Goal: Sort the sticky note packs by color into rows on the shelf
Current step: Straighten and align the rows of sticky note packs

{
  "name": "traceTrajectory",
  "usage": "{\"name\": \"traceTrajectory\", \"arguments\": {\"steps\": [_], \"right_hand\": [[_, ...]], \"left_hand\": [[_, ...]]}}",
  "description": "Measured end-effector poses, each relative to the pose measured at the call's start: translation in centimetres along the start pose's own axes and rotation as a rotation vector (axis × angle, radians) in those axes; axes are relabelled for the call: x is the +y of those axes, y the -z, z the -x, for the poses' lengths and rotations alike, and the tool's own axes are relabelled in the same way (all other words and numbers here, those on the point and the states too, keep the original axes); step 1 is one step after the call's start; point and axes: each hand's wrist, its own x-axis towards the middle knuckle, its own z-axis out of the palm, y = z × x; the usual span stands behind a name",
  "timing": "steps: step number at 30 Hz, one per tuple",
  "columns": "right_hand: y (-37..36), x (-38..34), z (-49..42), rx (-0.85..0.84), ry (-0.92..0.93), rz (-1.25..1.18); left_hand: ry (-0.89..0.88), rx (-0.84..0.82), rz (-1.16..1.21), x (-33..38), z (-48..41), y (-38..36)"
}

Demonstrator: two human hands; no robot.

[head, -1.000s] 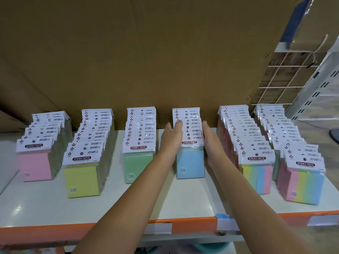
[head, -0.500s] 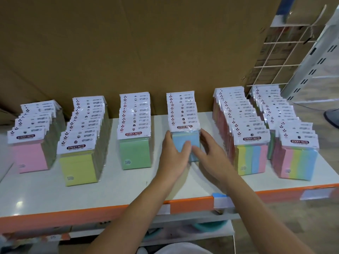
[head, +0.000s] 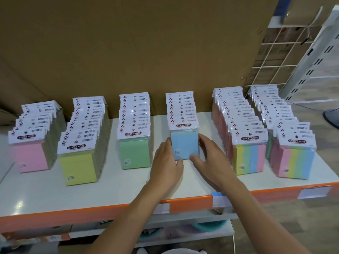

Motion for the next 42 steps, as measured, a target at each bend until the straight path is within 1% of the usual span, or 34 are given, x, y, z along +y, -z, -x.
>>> {"name": "traceTrajectory", "arguments": {"steps": [8, 11, 14, 18, 23, 25, 27, 30, 33, 36, 39, 42], "right_hand": [[-0.2, -0.4, -0.4, 0.054, -0.008, 0.026], [-0.1, -0.7, -0.2, 0.038, -0.033, 0.015], [0.2, -0.9, 0.6, 0.049, -0.108, -0.043], [1.1, -1.0, 2.4, 0.138, -0.208, -0.159], [2.3, -1.4, 4.8, 0.302, -0.283, -0.316], [2.9, -1.4, 5.7, 0.37, -0.286, -0.331], [3.5, -0.9, 6.6, 0.438, -0.309, -0.325], [4.7, 0.7, 7.6, 0.534, -0.33, -0.257], [6.4, 2.5, 8.2, 0.561, -0.288, -0.066], [8.0, 4.6, 7.7, 0.513, -0.212, 0.078], [9.2, 6.1, 7.2, 0.414, -0.153, 0.156], [9.8, 6.9, 7.3, 0.366, -0.054, 0.247]], "left_hand": [[-0.012, 0.089, -0.083, -0.1, -0.3, -0.3], [-0.011, 0.077, -0.102, -0.1, -0.1, -0.5], [0.029, 0.033, -0.071, -0.1, 0.6, -0.5], [0.023, 0.011, -0.064, -0.4, 2.1, 0.2], [-0.086, 0.091, -0.037, -0.3, 3.8, 1.6], [-0.159, 0.111, -0.011, -0.3, 4.1, 1.7], [-0.187, 0.09, 0.044, -0.1, 4.3, 1.6], [-0.216, 0.016, 0.107, 0.9, 4.5, 0.5], [-0.243, -0.046, 0.103, 2.6, 4.5, -1.0], [-0.216, -0.062, 0.073, 4.5, 4.0, -3.2], [-0.139, -0.113, 0.021, 6.6, 3.5, -5.5], [-0.126, -0.155, -0.082, 8.8, 3.1, -7.7]]}}
